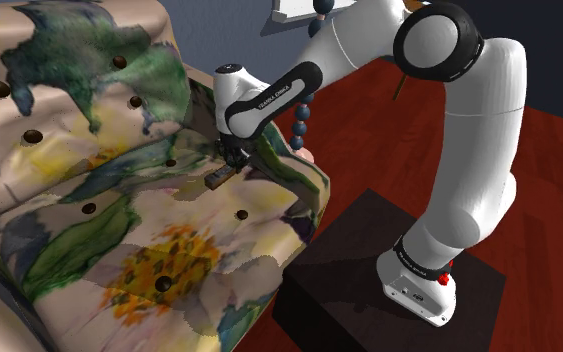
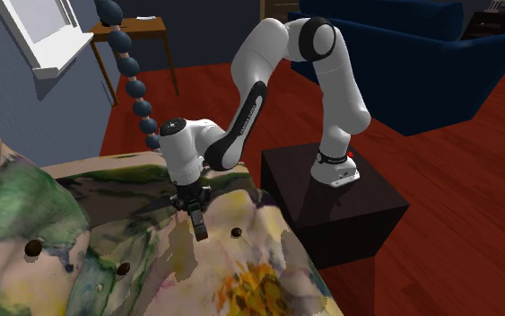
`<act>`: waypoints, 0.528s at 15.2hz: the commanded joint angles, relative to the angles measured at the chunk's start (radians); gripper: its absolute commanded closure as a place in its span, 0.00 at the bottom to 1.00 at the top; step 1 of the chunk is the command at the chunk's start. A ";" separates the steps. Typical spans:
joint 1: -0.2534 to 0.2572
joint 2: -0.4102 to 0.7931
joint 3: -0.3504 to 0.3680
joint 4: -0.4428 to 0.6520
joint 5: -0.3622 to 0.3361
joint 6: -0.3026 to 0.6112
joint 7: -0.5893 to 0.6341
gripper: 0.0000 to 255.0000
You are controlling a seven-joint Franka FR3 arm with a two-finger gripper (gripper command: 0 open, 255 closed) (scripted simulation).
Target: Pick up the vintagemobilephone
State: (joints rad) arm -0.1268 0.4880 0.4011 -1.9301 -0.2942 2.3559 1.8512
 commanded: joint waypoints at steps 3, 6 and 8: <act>-0.010 -0.039 0.014 0.003 0.022 -0.039 -0.014 1.00; -0.017 -0.065 0.024 0.009 0.038 -0.069 -0.025 1.00; -0.019 -0.075 0.027 0.012 0.044 -0.081 -0.029 1.00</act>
State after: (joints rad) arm -0.1436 0.4209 0.4257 -1.9166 -0.2543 2.2807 1.8247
